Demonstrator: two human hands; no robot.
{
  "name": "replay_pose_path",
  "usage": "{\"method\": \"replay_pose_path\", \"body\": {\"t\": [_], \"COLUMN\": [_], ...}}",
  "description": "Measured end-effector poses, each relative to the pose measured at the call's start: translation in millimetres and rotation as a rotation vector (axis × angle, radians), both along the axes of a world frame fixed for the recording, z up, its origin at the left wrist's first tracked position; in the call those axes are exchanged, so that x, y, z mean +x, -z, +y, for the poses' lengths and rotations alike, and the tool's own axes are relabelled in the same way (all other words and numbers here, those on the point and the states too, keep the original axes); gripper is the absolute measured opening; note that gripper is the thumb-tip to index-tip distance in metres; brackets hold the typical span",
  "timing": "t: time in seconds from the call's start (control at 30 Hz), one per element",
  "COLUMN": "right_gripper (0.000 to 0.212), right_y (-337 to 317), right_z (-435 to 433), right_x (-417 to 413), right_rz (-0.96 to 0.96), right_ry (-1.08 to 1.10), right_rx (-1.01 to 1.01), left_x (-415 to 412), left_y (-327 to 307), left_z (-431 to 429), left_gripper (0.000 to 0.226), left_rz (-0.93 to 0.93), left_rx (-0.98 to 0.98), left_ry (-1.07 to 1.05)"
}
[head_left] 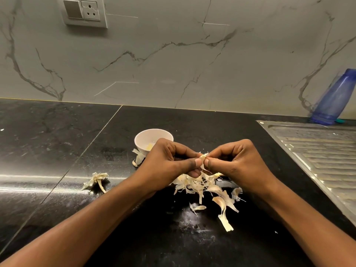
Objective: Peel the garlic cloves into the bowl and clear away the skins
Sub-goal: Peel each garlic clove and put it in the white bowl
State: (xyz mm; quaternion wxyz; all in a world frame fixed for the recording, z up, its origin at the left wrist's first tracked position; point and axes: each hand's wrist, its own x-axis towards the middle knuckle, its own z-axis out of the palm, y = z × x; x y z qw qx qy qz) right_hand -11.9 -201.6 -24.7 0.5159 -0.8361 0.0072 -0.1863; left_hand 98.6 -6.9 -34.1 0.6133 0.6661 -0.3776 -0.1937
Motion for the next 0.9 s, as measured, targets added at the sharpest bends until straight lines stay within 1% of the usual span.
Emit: {"method": "replay_pose_path", "body": {"t": [0.17,0.23,0.33,0.43,0.5,0.6,0.7,0.9], "right_gripper": [0.004,0.003,0.008,0.008,0.007,0.003,0.003,0.004], "right_y": [-2.3,-2.2,-1.6,-0.4,-0.4,-0.2,0.2,-0.8], "right_z": [-0.1,-1.0,-2.4,-3.2,-2.7,-3.5,-3.5,-8.2], "right_x": [0.0,0.2,0.8,2.0,2.6,2.7,2.8,3.7], "right_rz": [-0.041,-0.049,-0.055,-0.05,-0.042,-0.035,-0.036,-0.053], "right_ry": [0.001,0.01,0.029,0.021,0.006,0.006,0.021,0.082], "right_rx": [0.05,0.056,0.029,-0.003,-0.016,-0.016,-0.037,-0.084], "left_x": [3.3,4.1,4.8,5.6,6.1,6.5,6.9,8.9], "left_y": [-4.2,-4.1,-5.0,-4.4,-3.5,-2.7,-1.9,-2.0], "left_z": [1.1,-0.1,-0.5,0.1,0.1,-1.0,-1.6,-1.4], "left_gripper": [0.027,0.026,0.03,0.039,0.041,0.035,0.02,0.018], "left_rz": [0.196,0.262,0.325,0.285,0.274,0.308,0.336,0.345], "left_rx": [-0.038,-0.038,-0.047,-0.014,-0.001,-0.024,-0.024,-0.004], "left_ry": [0.079,0.1,0.105,0.1,0.08,0.067,0.059,0.026]}}
